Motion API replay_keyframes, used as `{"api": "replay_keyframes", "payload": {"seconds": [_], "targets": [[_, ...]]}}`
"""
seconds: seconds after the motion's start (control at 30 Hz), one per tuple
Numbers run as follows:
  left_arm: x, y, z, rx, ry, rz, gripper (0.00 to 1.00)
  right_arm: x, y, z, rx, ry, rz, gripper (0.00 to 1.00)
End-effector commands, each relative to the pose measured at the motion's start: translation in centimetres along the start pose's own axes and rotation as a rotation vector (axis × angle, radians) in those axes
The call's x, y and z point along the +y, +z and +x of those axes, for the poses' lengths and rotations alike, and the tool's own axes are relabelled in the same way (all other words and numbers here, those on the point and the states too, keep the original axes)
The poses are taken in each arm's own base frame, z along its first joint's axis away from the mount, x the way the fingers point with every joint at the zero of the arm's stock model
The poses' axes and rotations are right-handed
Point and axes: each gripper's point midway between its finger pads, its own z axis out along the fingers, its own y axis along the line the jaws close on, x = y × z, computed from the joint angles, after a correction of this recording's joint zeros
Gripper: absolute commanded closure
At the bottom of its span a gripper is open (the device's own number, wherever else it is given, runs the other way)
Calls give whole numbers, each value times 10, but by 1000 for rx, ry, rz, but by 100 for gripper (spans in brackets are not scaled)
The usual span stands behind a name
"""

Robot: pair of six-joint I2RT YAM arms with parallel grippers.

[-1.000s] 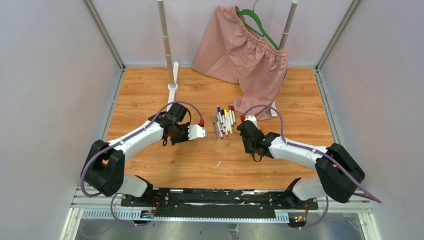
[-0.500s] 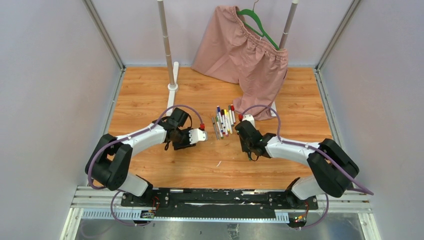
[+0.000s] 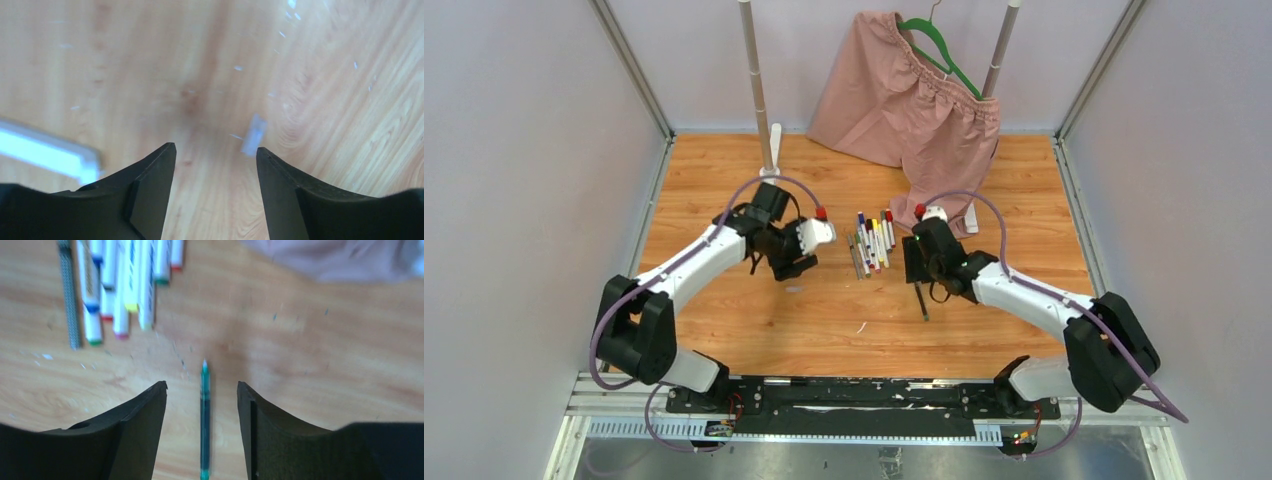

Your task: Open the pen caps

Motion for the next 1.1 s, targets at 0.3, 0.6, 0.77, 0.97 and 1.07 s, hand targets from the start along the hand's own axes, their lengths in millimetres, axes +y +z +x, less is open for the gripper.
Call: {"api": "replay_keyframes", "payload": {"seconds": [0.3, 0.6, 0.77, 0.97, 1.07], "targets": [[15, -84, -25, -120, -268, -50, 14, 15, 54, -108, -2, -5, -50, 59], [11, -84, -20, -114, -304, -45, 13, 13, 98, -109, 73, 4, -50, 76], [9, -82, -20, -116, -313, -29, 14, 13, 111, -97, 109, -2, -42, 77], [8, -82, -22, -126, -312, -24, 14, 10, 123, -87, 139, -11, -32, 78], [7, -84, -24, -136, -313, -24, 14, 10, 128, -84, 152, -16, -26, 78]]}}
